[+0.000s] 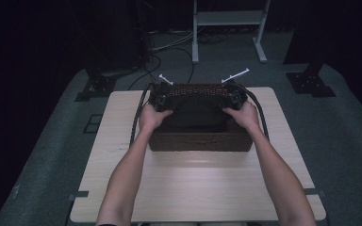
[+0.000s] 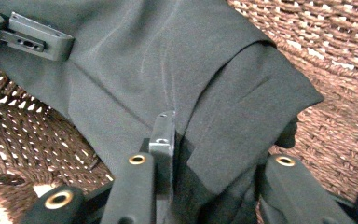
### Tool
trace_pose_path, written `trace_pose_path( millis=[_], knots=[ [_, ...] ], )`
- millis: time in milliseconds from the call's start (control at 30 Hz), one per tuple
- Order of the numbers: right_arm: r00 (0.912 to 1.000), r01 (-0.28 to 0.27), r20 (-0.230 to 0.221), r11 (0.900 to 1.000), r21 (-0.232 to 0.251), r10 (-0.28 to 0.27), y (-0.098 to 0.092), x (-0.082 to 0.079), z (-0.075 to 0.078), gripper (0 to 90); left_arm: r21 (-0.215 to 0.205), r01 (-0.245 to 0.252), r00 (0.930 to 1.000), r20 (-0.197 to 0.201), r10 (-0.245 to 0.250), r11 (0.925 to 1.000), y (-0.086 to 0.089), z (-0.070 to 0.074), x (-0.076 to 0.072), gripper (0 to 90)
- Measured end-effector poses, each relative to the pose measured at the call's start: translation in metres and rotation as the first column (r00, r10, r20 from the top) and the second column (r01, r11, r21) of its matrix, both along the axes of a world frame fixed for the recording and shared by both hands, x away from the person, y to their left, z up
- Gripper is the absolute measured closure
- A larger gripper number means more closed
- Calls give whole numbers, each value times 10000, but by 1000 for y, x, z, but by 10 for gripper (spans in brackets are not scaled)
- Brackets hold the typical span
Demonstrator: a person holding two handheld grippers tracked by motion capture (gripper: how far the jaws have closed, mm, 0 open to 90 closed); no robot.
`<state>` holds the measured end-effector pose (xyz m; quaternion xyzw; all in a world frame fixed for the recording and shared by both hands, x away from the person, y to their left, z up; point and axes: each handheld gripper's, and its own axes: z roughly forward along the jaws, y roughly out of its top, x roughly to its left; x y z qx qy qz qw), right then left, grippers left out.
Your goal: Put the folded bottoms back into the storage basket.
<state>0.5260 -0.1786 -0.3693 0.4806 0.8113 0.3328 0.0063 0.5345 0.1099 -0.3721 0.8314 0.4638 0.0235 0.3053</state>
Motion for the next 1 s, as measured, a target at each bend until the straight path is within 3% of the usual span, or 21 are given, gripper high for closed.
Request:
trace_pose_path(
  millis=[567,1000],
  knots=[
    [9990,106,-426,9995,-301,-119,0,5,-11,669,299,-156,9993,-348,167,9994,-3,-11,5,609],
    [9968,416,-658,9974,-580,-454,-6,9,-20,640,482,-389,9987,-306,404,9981,1,-11,6,593]
  ],
)
